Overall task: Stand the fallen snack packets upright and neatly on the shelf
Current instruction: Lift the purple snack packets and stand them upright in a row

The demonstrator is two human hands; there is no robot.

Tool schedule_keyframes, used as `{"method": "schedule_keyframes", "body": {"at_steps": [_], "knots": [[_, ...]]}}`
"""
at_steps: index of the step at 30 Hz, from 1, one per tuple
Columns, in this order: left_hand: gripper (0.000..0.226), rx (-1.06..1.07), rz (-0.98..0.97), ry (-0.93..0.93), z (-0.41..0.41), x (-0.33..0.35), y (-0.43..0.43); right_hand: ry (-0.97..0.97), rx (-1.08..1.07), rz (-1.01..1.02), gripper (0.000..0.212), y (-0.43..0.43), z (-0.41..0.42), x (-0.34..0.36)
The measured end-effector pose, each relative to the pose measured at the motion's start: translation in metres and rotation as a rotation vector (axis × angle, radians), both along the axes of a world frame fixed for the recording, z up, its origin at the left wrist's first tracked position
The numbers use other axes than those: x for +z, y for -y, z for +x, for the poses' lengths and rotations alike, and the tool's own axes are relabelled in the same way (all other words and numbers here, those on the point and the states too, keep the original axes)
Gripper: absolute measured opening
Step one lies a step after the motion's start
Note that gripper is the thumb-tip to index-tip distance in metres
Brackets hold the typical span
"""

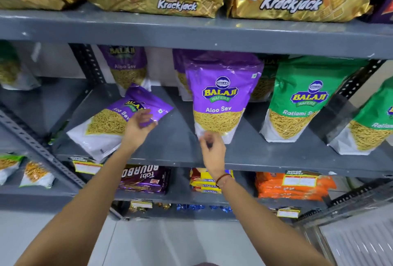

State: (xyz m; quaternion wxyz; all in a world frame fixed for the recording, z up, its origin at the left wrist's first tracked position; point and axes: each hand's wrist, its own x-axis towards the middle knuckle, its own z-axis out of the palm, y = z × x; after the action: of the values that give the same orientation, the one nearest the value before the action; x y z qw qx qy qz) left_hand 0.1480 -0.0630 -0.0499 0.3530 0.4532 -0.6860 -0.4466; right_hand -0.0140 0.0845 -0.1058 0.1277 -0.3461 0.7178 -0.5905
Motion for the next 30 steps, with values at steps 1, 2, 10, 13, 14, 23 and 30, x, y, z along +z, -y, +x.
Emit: {"method": "schedule_keyframes", "body": {"at_steps": [1,2,10,13,14,23,30], "knots": [[0.041,0.039,-0.035,-0.012,0.013,0.006,0.007,0.020,0.062,0.017,0.012,0.012,0.012,0.005],[0.039,0.076,-0.072,-0.006,0.026,0.012,0.015,0.044,0.123,0.044,0.016,0.025,0.023,0.009],[0.060,0.276,-0.020,0.580,0.128,0.014,0.086,0.477,0.424,0.425,0.058,0.108,0.100,0.022],[0.063,0.167,0.102,0.595,0.138,0.006,0.091,0.704,0.419,0.429,0.050,0.123,0.115,0.029],[0.064,0.145,0.118,0.560,0.140,0.006,0.094,0.754,0.423,0.433,0.051,0.127,0.119,0.031],[0.080,-0.212,0.649,0.272,0.158,0.006,0.083,0.808,0.603,0.351,0.044,0.120,0.134,0.029],[0.062,-0.213,0.399,0.029,0.146,0.006,0.059,0.643,0.576,0.198,0.069,0.120,0.104,0.053]]}}
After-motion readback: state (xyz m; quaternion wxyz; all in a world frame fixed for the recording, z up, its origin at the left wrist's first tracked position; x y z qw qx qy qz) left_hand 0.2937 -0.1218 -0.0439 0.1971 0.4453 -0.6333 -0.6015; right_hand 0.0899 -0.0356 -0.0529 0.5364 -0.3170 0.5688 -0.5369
